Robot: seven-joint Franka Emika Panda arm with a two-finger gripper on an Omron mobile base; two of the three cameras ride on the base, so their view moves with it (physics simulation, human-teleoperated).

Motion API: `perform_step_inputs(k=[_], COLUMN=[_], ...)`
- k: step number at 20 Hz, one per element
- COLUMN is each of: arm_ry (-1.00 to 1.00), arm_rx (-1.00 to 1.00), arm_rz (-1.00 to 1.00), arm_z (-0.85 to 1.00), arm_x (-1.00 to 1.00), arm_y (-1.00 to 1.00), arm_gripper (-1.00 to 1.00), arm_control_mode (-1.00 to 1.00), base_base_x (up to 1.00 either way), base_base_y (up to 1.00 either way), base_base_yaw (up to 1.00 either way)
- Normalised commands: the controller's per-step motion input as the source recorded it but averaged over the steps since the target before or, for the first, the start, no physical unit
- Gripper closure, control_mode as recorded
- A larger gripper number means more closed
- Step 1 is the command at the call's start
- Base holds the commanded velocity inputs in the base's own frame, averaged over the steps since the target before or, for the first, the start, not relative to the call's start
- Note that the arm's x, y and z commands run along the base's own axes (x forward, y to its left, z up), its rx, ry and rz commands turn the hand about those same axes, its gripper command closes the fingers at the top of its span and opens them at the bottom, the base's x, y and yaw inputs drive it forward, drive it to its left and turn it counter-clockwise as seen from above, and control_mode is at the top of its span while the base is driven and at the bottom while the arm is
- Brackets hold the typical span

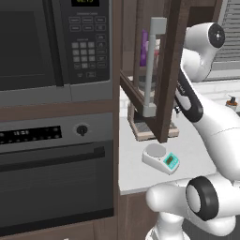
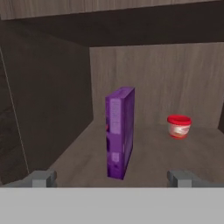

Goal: Pick the cereal and place it on the digital scale for weighing, and close the cabinet.

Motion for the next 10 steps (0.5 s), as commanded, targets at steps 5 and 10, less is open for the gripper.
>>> perform_step_inputs(k=[5,10], arm_ry=[0.03,0.07], arm_rx=[0.0,0.0], arm_rz=[0.0,0.0], arm_z=[0.0,0.0], arm_x=[0.31,0.26], arm_y=[0.07,0.01], arm_gripper=[-1.0,-1.0], arm_control_mode=[-1.0,-1.0], base_base_x=[0.0,0.0], base_base_y=[0.0,0.0], base_base_yaw=[0.0,0.0])
